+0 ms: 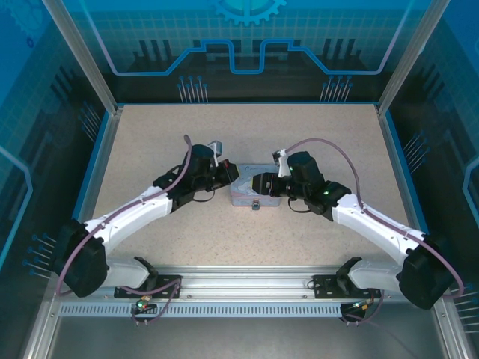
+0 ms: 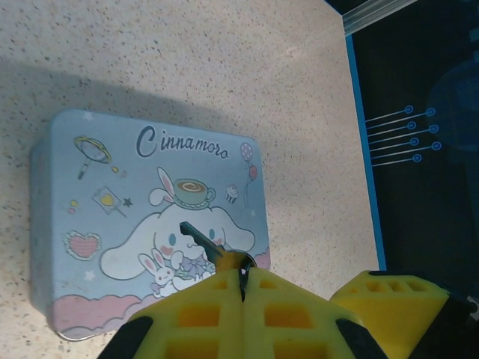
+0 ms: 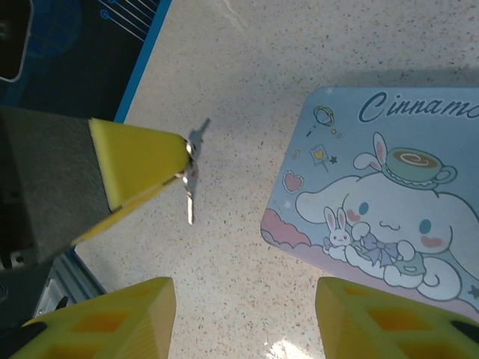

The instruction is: Unlock the padlock with the key

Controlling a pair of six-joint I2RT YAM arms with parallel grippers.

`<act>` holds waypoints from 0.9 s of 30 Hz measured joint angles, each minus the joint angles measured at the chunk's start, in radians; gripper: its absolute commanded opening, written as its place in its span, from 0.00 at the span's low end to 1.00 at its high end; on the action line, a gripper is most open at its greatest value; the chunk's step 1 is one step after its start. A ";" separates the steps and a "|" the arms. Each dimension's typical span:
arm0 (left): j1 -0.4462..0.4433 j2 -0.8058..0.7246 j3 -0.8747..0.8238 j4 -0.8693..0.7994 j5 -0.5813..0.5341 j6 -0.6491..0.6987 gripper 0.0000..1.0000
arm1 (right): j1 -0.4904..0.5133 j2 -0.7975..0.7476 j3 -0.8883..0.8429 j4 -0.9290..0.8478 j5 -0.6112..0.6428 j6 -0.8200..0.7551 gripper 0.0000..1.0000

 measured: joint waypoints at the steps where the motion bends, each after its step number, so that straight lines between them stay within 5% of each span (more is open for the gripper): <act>1: -0.009 0.010 0.013 -0.007 -0.008 -0.010 0.00 | 0.000 0.003 0.000 0.005 -0.002 0.000 0.50; 27: -0.062 0.088 0.110 -0.124 -0.047 -0.161 0.00 | 0.002 0.074 0.047 0.031 -0.022 -0.019 0.42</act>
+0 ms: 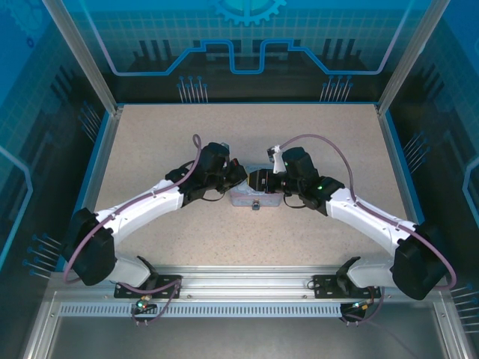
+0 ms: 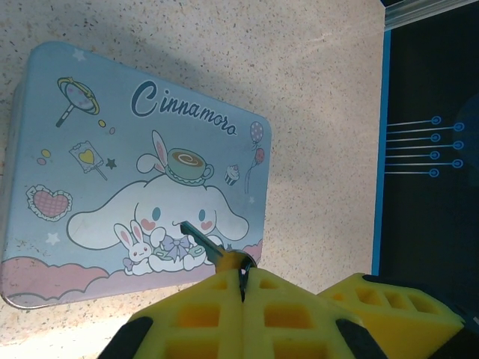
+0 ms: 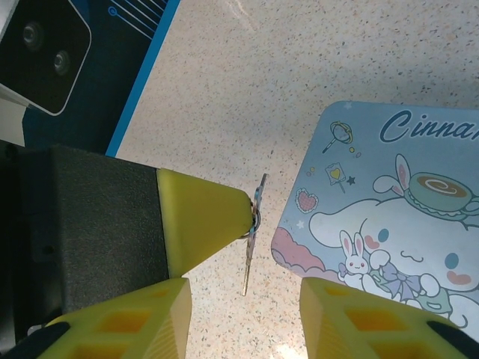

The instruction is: Unlock the padlock with the key

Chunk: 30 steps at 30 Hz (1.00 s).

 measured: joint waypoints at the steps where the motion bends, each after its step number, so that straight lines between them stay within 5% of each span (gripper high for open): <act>1: 0.000 0.000 0.001 -0.002 0.000 0.000 0.00 | 0.000 0.000 0.000 0.002 -0.002 0.000 0.42; 11: -0.005 0.006 0.018 -0.013 0.002 0.000 0.00 | -0.002 -0.034 -0.060 0.011 0.026 0.012 0.49; 30: -0.006 0.018 0.040 -0.031 0.013 -0.027 0.00 | -0.001 -0.058 -0.127 0.088 -0.005 0.022 0.45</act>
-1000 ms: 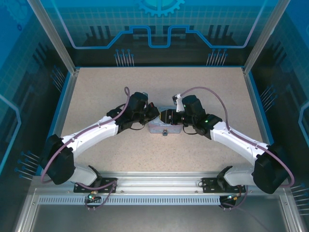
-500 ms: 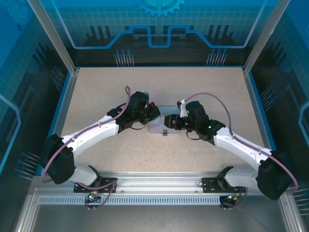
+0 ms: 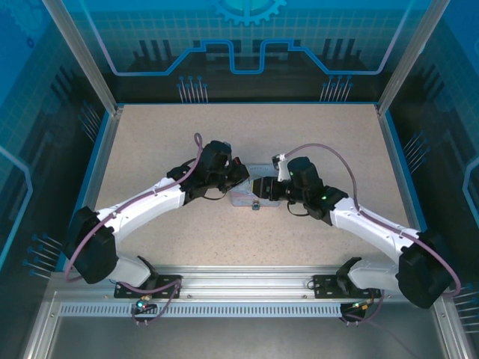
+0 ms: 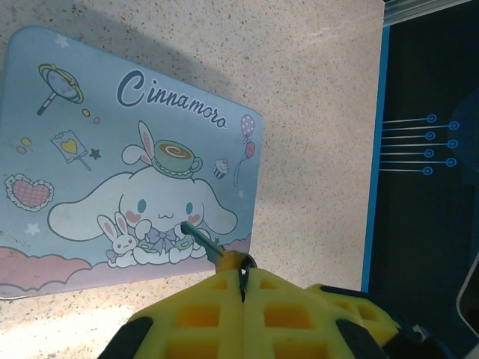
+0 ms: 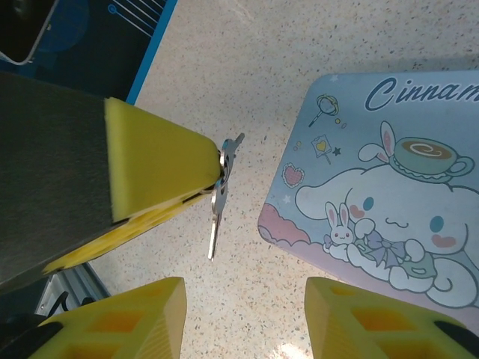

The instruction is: Unlock the padlock with the key

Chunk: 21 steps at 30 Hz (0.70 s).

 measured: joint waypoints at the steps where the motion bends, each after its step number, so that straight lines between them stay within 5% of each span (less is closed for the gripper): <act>1: 0.000 0.002 0.003 0.000 0.002 0.000 0.00 | 0.001 0.010 0.006 0.000 0.000 0.000 0.45; 21: 0.003 0.013 0.011 -0.002 0.006 -0.026 0.00 | 0.001 0.104 0.068 0.021 0.000 -0.004 0.33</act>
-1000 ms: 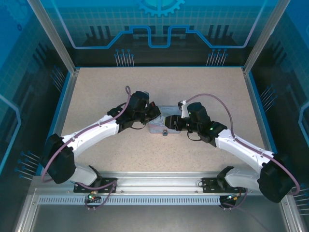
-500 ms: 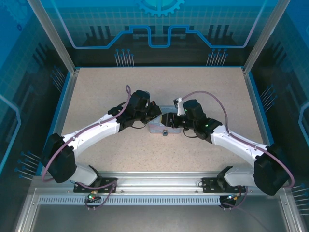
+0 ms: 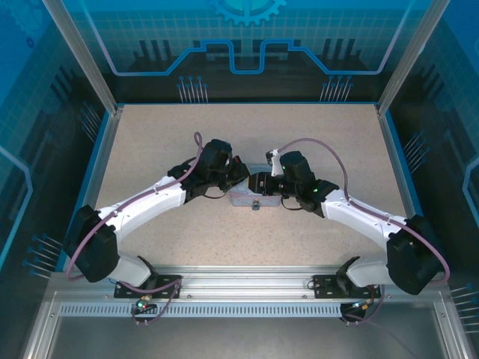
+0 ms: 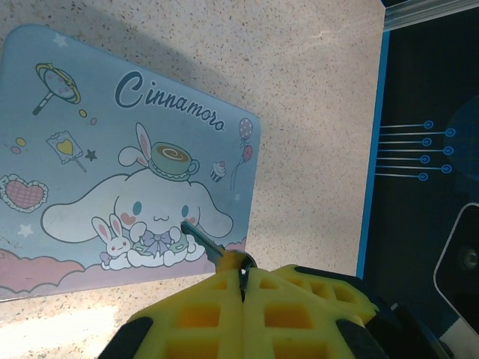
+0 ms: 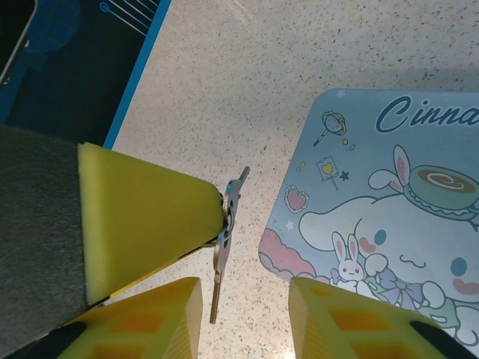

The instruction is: Unlock the padlock with the key

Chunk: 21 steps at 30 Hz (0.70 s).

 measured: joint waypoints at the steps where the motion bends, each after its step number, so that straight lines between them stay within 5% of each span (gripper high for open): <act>1: 0.000 0.000 0.000 0.000 0.000 0.000 0.00 | 0.000 0.004 0.001 0.000 0.000 0.000 0.32; 11: -0.003 0.007 0.006 0.001 0.000 0.000 0.00 | -0.002 0.016 0.028 -0.011 -0.003 -0.005 0.00; 19: -0.005 0.019 0.012 0.003 0.001 0.000 0.00 | -0.021 0.009 0.029 -0.027 -0.019 -0.006 0.00; 21: -0.008 0.019 0.018 0.005 0.002 0.000 0.17 | -0.029 -0.006 0.019 -0.024 -0.027 -0.006 0.00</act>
